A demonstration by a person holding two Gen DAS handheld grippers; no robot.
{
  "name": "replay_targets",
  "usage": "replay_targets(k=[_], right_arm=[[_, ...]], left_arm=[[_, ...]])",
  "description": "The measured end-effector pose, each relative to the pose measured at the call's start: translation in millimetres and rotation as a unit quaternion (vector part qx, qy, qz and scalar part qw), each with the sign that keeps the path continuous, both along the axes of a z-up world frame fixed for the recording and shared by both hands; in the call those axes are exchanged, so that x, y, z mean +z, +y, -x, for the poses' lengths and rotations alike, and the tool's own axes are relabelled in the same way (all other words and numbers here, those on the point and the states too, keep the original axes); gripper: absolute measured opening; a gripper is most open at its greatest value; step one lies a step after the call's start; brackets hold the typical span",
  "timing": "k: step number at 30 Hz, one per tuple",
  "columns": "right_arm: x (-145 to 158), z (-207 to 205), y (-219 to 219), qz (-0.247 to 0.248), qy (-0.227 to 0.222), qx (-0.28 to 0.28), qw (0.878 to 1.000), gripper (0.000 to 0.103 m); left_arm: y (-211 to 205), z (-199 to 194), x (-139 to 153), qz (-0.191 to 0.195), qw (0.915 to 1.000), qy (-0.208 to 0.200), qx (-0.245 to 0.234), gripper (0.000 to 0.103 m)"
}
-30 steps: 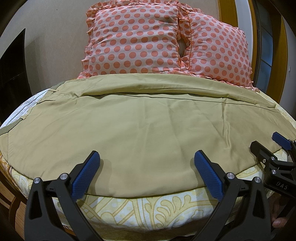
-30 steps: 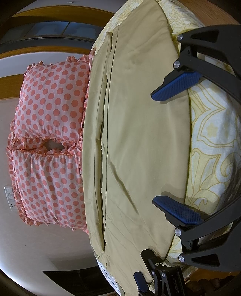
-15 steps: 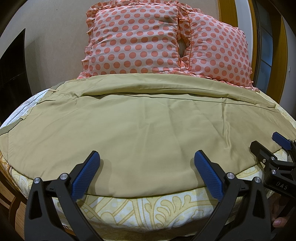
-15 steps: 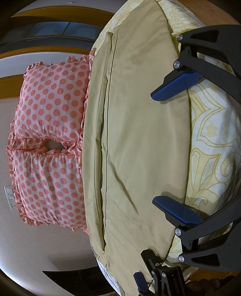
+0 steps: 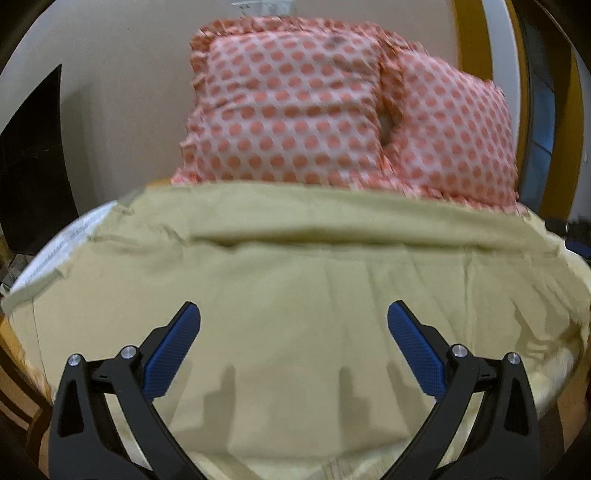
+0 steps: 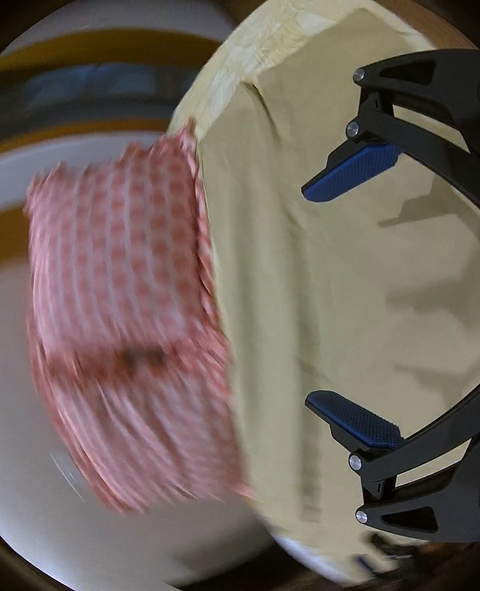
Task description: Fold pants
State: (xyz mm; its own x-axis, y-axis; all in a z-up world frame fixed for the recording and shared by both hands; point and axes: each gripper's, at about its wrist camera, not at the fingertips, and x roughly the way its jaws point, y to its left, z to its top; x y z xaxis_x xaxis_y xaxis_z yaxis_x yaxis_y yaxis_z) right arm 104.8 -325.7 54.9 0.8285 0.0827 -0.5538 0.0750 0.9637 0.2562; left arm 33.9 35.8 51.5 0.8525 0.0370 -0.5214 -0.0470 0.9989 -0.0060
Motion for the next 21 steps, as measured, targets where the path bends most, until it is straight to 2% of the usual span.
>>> replay_targets(k=[2,4,6,7,10,13,14,17,19,20,21], right_arm=[[5,-57,-42,-0.034,0.043,-0.058,0.997,0.102],[0,-106,-74,-0.039,0.082,-0.116,0.989,0.100],[-10,-155,-103,-0.029,0.122,-0.177,0.976,0.082],[-17,-178,-115,-0.022,0.140,-0.201,0.969,0.079],[-38,-233,-144,-0.021,0.188,-0.255,0.948,0.072],[-58,-266,-161,-0.044,0.216,-0.276,0.936,0.071],[-65,-275,-163,-0.027,0.227,-0.283,0.931,0.071],[-73,-291,-159,0.039,0.228,-0.292,0.928,0.070],[-77,-290,-159,0.038,0.213,-0.281,0.935,0.062],[-78,-289,-159,0.045,0.206,-0.275,0.938,0.050],[-79,-286,-159,0.051,0.199,-0.269,0.941,0.032]], left_arm=[[6,-15,11,0.000,0.9999,-0.005,0.013,0.101],[14,-34,19,0.001,0.9995,-0.005,0.031,0.101],[22,-52,24,0.003,0.9991,-0.002,0.043,0.101],[25,-61,24,0.007,0.9989,0.000,0.047,0.101],[32,-78,18,0.027,0.9985,0.015,0.045,0.101],[35,-88,8,0.047,0.9975,0.046,0.026,0.101],[36,-91,6,0.056,0.9968,0.053,0.021,0.101],[43,-97,0,0.090,0.9936,0.067,0.014,0.101],[47,-101,-5,0.107,0.9909,0.080,0.014,0.101],[50,-104,-8,0.116,0.9892,0.088,0.017,0.101],[52,-106,-10,0.125,0.9874,0.094,0.021,0.101]])
